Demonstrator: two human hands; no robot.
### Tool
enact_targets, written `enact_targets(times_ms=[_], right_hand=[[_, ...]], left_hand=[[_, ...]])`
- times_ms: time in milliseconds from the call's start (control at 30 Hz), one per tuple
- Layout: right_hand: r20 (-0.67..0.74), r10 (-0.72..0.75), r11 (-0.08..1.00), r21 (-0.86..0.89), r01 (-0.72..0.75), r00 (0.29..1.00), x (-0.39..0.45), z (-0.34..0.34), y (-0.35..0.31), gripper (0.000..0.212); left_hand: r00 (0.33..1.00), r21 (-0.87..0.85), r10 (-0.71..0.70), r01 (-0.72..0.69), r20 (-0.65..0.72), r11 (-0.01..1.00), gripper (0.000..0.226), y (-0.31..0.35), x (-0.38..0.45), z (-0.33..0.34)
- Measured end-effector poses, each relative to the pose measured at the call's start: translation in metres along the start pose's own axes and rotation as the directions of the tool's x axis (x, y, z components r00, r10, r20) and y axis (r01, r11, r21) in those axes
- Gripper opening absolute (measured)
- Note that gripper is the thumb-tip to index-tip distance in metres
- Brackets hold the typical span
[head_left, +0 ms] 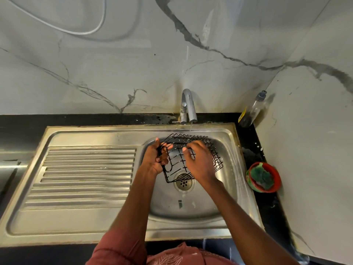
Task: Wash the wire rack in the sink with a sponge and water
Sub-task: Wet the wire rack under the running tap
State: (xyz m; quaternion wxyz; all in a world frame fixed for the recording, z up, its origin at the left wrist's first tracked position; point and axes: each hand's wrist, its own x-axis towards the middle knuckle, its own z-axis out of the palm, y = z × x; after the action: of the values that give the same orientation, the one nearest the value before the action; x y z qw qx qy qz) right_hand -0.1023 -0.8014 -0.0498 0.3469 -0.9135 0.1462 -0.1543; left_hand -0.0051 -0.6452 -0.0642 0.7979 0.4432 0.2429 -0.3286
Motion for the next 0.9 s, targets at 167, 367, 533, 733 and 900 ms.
enact_targets(times_ms=[167, 367, 533, 733, 900], right_hand=[[-0.099, -0.057, 0.993, 0.100, 0.067, 0.993, -0.005, -0.007, -0.010, 0.022], [-0.039, -0.061, 0.997, 0.034, 0.062, 0.997, 0.003, -0.003, -0.015, 0.020], [0.014, 0.050, 0.982, 0.182, -0.052, 0.999, -0.006, -0.011, -0.013, 0.020], [0.001, 0.411, 0.875, 0.281, -0.395, 0.912, 0.015, -0.004, -0.023, 0.038], [0.031, 0.444, 0.850, 0.303, -0.432, 0.895, 0.028, -0.015, -0.014, 0.032]], left_hand=[[0.999, -0.013, -0.005, 0.006, 0.039, 1.000, 0.040, 0.004, 0.004, 0.002], [0.998, -0.009, -0.024, 0.025, 0.059, 1.000, 0.047, -0.003, -0.003, 0.011], [0.999, 0.018, 0.011, -0.012, 0.035, 1.000, 0.044, -0.005, -0.002, 0.008], [0.999, 0.078, -0.003, -0.001, 0.054, 0.997, 0.048, -0.007, -0.008, 0.016], [0.997, 0.136, -0.031, 0.022, 0.068, 0.991, 0.047, -0.006, -0.006, 0.018]])
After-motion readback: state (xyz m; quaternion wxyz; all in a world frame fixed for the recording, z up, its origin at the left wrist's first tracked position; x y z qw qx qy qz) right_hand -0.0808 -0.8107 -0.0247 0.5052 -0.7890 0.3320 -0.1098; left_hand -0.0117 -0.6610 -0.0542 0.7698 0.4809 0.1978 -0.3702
